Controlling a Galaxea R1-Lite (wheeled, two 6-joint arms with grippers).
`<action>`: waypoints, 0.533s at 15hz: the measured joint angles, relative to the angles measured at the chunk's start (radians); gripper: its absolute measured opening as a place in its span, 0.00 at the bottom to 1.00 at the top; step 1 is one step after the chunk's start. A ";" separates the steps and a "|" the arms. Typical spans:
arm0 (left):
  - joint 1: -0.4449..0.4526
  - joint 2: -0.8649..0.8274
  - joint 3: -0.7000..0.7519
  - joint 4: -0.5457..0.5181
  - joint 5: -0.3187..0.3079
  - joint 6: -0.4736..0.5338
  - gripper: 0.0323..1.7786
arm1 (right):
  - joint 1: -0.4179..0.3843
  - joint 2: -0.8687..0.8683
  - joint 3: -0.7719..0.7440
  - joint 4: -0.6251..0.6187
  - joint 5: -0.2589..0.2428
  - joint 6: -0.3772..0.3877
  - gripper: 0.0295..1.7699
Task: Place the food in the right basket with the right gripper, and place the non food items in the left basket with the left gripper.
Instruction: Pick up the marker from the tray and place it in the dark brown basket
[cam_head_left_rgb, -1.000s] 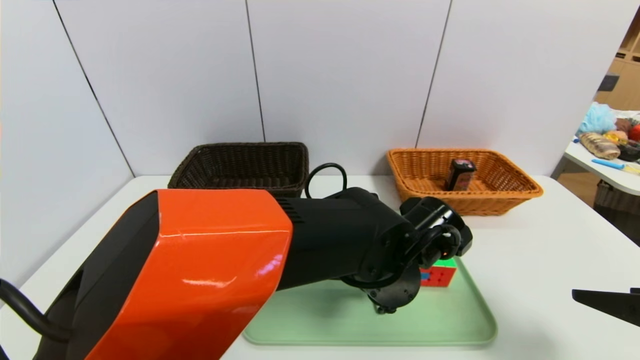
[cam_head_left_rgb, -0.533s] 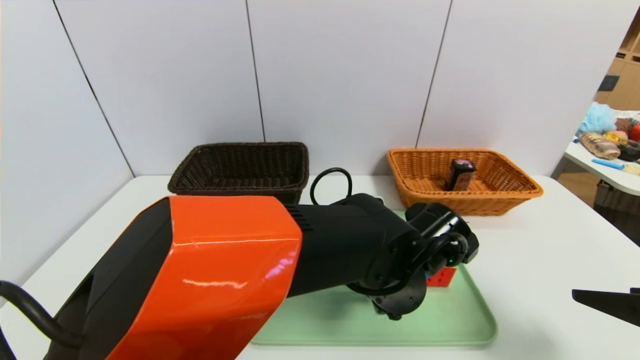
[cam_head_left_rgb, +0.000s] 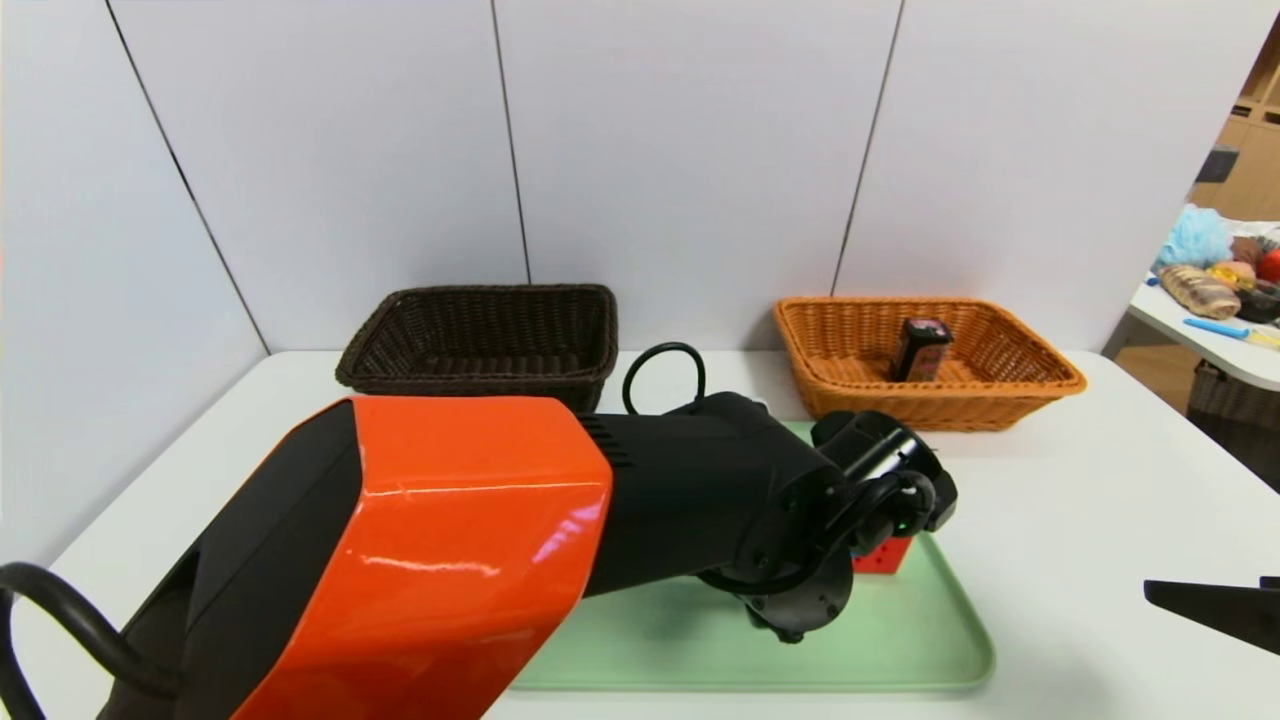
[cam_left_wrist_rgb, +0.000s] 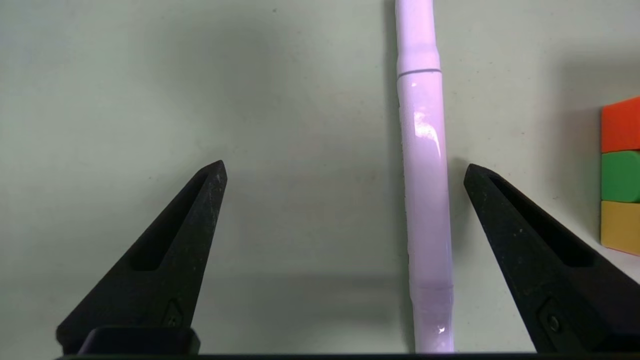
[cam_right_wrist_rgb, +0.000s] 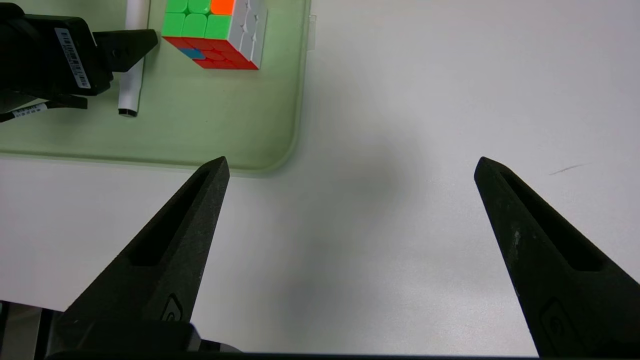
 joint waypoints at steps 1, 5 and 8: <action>0.000 0.000 0.000 0.001 -0.013 -0.010 0.95 | 0.000 0.000 0.000 0.000 0.003 0.000 0.96; 0.000 0.000 0.000 0.003 -0.038 -0.032 0.95 | -0.001 0.000 0.000 0.000 0.016 0.000 0.96; 0.000 0.000 0.000 0.003 -0.039 -0.032 0.95 | -0.001 0.000 0.000 0.000 0.016 0.000 0.96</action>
